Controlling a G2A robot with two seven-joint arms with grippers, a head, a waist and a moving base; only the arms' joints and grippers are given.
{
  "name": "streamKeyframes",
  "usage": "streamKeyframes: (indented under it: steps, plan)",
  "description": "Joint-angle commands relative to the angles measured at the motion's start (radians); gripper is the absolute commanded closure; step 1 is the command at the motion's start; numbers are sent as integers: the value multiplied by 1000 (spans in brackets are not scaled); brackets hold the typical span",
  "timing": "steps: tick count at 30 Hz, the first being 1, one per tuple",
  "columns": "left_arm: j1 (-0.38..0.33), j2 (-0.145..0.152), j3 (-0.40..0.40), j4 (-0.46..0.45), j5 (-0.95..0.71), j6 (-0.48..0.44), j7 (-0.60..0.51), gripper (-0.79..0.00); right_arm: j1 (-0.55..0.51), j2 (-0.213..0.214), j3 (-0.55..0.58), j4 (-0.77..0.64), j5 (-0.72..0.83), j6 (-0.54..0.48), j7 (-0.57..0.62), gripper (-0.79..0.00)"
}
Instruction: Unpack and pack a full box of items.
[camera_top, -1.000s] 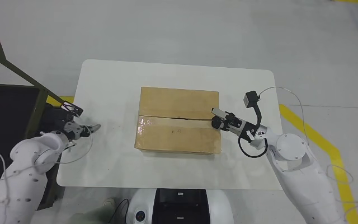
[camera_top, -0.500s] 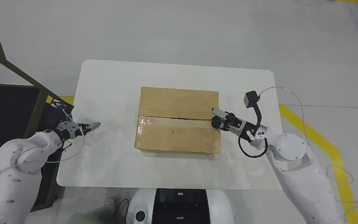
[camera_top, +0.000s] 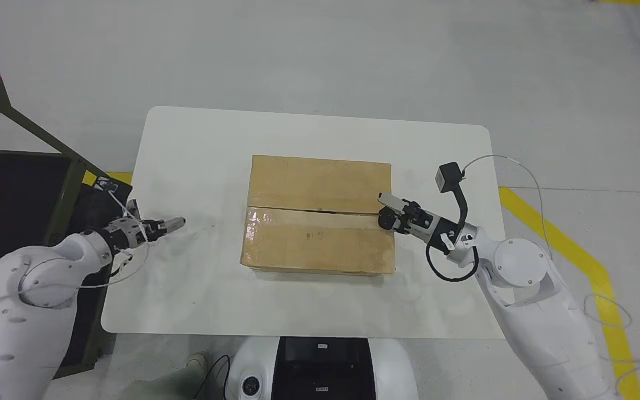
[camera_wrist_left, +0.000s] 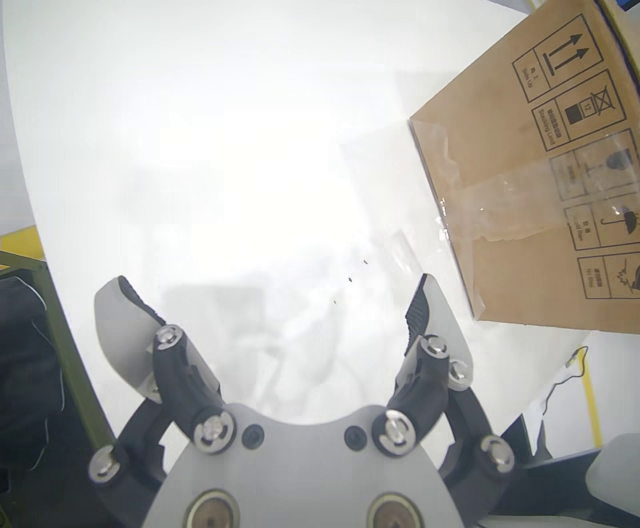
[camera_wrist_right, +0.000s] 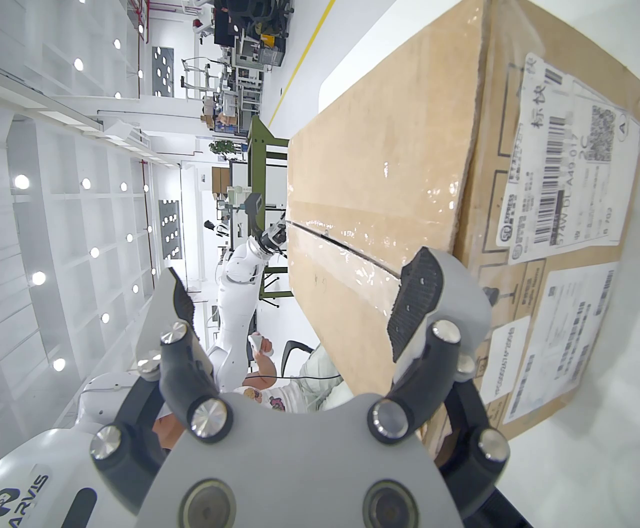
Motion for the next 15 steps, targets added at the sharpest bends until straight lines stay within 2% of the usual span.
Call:
streamKeyframes:
  steps: [1,3,5,7,11,15]
  plan:
    - [-5,0,4,5,-25,5,-14,-699,0,0,0,0,0,0,0,-785]
    - [-9,1,6,8,-43,10,-26,-523,0,0,0,0,0,0,0,-785]
    - [-12,2,7,10,-58,15,-38,-416,0,0,0,0,0,0,0,-785]
    - [-15,3,8,12,-62,17,-46,-397,0,0,0,0,0,0,0,-785]
    - [-19,4,10,14,-74,20,-56,-434,0,0,0,0,0,0,0,-785]
    - [-20,6,12,16,-84,20,-64,-425,0,0,0,0,0,0,0,-785]
